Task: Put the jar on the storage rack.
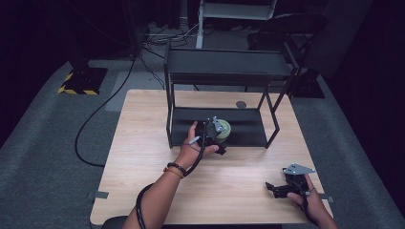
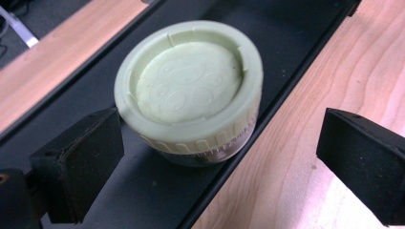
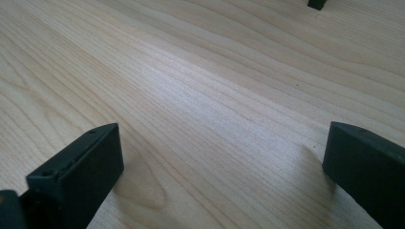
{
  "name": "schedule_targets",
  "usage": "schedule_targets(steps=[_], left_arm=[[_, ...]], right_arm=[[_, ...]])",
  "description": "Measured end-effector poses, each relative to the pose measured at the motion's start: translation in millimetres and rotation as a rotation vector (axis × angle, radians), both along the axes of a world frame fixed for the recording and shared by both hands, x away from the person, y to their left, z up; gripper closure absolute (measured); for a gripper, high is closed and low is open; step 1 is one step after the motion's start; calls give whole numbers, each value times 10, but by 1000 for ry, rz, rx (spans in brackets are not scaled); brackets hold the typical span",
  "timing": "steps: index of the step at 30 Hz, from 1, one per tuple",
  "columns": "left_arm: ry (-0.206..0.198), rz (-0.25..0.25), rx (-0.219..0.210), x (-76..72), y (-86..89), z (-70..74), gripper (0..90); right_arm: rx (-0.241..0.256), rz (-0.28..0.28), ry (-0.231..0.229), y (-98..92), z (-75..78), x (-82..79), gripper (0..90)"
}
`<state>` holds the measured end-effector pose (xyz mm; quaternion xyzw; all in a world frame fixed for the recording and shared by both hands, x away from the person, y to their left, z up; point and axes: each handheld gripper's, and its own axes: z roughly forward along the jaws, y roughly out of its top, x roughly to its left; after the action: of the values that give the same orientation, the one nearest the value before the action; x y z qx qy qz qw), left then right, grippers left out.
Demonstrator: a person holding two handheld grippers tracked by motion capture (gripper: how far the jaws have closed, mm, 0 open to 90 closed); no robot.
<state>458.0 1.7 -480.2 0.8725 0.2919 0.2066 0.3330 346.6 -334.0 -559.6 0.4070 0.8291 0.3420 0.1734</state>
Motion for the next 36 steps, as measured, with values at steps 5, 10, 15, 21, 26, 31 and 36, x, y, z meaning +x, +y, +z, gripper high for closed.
schedule_targets(steps=[5,10,15,21,26,31,36], left_arm=[[-19,-39,29,-110,1,69,19],[-35,-64,50,-210,7,94,19],[-49,-78,75,-290,29,105,19],[-58,-94,84,-408,112,120,20],[-51,-96,90,-463,178,106,19],[-51,-101,95,-550,241,77,19],[-53,-111,102,-645,312,56,20]], right_arm=[[0,0,0,0,0,0,0],[0,0,0,0,0,0,0],[0,0,0,0,0,0,0],[0,0,0,0,0,0,0],[0,0,0,0,0,0,0],[0,0,0,0,0,0,0],[0,0,0,0,0,0,0]])
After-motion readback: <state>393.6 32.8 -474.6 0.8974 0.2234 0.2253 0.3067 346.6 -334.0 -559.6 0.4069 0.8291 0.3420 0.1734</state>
